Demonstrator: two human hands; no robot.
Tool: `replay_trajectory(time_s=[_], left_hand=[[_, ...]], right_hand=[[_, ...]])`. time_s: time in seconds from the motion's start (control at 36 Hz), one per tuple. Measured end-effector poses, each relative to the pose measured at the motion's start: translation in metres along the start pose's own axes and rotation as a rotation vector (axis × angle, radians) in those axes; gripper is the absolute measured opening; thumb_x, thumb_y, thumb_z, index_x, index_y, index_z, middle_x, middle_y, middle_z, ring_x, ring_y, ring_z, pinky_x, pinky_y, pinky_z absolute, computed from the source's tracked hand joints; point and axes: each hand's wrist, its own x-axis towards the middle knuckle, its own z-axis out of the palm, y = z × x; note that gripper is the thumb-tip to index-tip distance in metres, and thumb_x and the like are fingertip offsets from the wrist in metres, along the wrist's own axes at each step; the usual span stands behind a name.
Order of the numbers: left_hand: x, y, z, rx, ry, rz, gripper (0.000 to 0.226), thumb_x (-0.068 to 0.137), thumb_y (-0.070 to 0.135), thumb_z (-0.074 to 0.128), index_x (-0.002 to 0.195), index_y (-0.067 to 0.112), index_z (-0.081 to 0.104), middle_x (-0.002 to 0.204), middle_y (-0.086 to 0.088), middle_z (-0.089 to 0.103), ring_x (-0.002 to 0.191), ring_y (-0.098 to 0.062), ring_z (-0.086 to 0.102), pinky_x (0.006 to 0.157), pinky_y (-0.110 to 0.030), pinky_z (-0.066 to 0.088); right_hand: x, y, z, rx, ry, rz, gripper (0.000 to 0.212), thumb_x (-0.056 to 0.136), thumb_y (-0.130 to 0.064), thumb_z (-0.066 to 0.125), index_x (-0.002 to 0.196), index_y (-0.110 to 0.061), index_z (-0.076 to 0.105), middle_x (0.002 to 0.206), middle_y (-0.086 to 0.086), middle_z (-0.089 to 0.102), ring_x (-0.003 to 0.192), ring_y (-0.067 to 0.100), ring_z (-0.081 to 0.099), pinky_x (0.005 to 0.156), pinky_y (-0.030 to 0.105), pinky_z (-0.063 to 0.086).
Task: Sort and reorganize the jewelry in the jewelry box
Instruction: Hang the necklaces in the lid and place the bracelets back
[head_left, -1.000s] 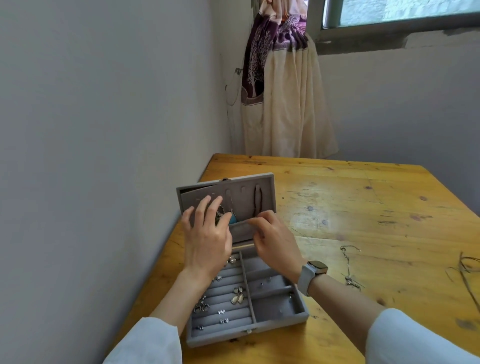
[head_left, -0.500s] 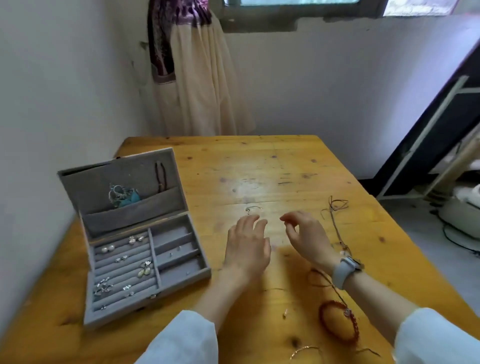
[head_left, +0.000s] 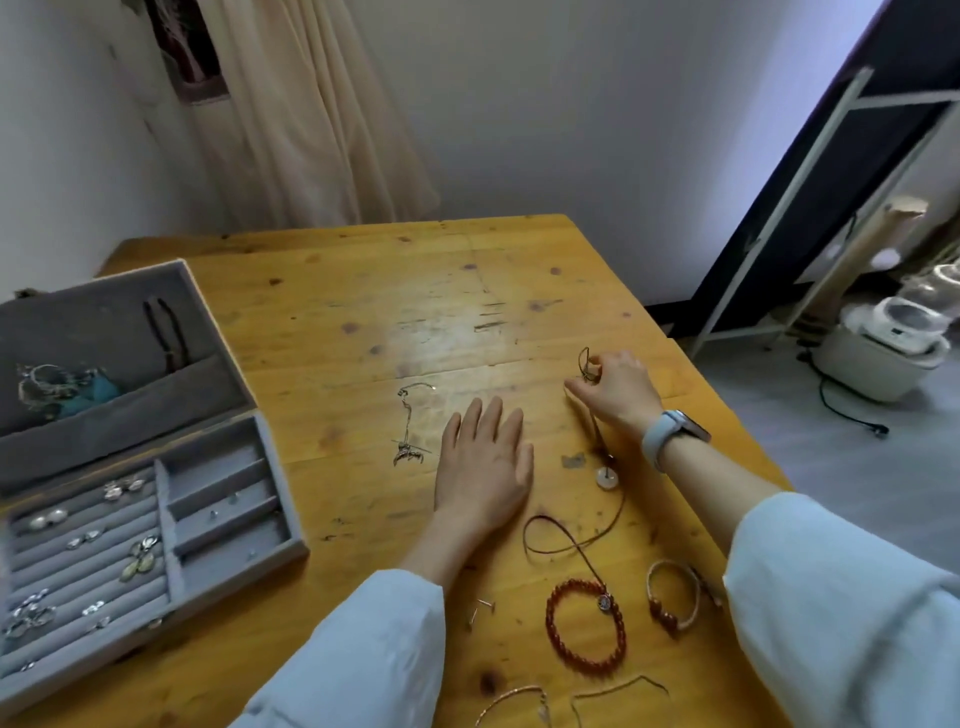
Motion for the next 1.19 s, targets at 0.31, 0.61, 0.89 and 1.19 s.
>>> replay_trajectory(time_s=[0.31,0.61,0.89,1.19], left_hand=[[0.001,0.003,0.002,0.007,0.013,-0.023,0.051,0.096,0.043,0.023,0.145,0.026,0.021,0.155,-0.001,0.013,0.143,-0.019,0.002,0.114,-0.04,-0.002],[0.0,-0.002,-0.005,-0.12,-0.001,-0.028,0.051,0.095,0.042,0.033,0.143,0.027,0.027,0.154,0.004,0.016,0.143,-0.015,0.005,0.114,-0.035,-0.003],[-0.017,-0.022,-0.055,-0.866,0.047,-0.116,0.046,0.087,0.014,0.056,0.131,0.024,0.046,0.136,0.006,0.046,0.125,-0.009,0.04,0.095,-0.02,0.035],[-0.048,-0.089,-0.146,-0.941,0.33,-0.124,0.078,0.079,0.031,0.07,0.141,0.024,0.023,0.13,0.006,0.039,0.103,-0.01,0.053,0.073,-0.017,0.042]], right_hand=[[0.006,-0.009,0.009,-0.03,0.068,-0.01,0.017,0.091,-0.011,0.045,0.099,0.0,0.055,0.107,0.019,0.056,0.1,0.036,0.051,0.076,0.036,0.041],[-0.037,-0.049,-0.037,0.403,0.048,-0.266,0.013,0.094,-0.012,0.045,0.095,-0.005,0.056,0.081,0.004,0.059,0.08,0.02,0.057,0.071,0.03,0.045],[-0.073,-0.119,-0.092,0.644,0.063,-0.487,0.013,0.091,-0.004,0.049,0.083,-0.012,0.053,0.069,-0.001,0.057,0.056,0.005,0.051,0.052,0.013,0.041],[-0.101,-0.24,-0.112,1.124,-0.135,-0.594,0.016,0.09,0.004,0.048,0.082,-0.008,0.056,0.072,0.009,0.059,0.058,0.016,0.055,0.053,0.02,0.05]])
